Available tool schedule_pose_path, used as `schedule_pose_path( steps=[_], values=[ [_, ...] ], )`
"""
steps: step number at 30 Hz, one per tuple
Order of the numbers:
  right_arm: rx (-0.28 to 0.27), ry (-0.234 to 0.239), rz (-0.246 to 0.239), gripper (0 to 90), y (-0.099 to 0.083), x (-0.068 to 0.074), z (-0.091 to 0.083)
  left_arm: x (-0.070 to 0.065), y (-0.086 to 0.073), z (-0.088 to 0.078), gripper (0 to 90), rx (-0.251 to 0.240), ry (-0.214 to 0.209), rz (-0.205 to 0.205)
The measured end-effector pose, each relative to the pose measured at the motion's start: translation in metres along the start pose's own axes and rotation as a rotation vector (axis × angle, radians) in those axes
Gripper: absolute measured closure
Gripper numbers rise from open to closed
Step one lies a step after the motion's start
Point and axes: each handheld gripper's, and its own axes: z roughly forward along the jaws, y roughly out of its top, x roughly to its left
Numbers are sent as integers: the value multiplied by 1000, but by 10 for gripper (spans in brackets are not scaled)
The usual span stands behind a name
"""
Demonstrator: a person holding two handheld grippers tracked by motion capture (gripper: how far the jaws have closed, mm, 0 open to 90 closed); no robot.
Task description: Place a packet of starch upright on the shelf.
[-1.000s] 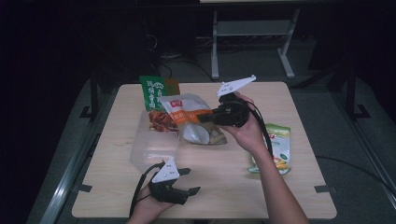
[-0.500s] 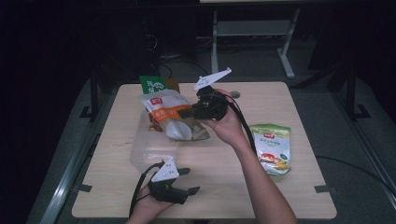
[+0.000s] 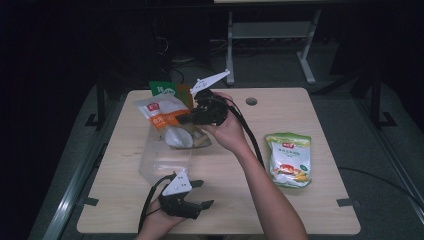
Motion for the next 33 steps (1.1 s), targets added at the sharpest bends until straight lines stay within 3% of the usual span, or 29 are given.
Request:
schedule_pose_path(
  steps=[6, 20, 32, 33],
  values=[
    [13, 20, 10, 900, -1, 0, 19, 0, 1, -1, 303, 5, 2, 29],
    [25, 111, 4, 900, -6, 13, 55, -5, -1, -3, 300, 1, -18, 8],
    [28, 180, -3, 900, -16, 27, 83, -9, -2, 1, 299, 19, -19, 46],
    [30, 181, 0, 900, -20, 27, 86, -10, -2, 1, 299, 20, -21, 33]
  ],
)
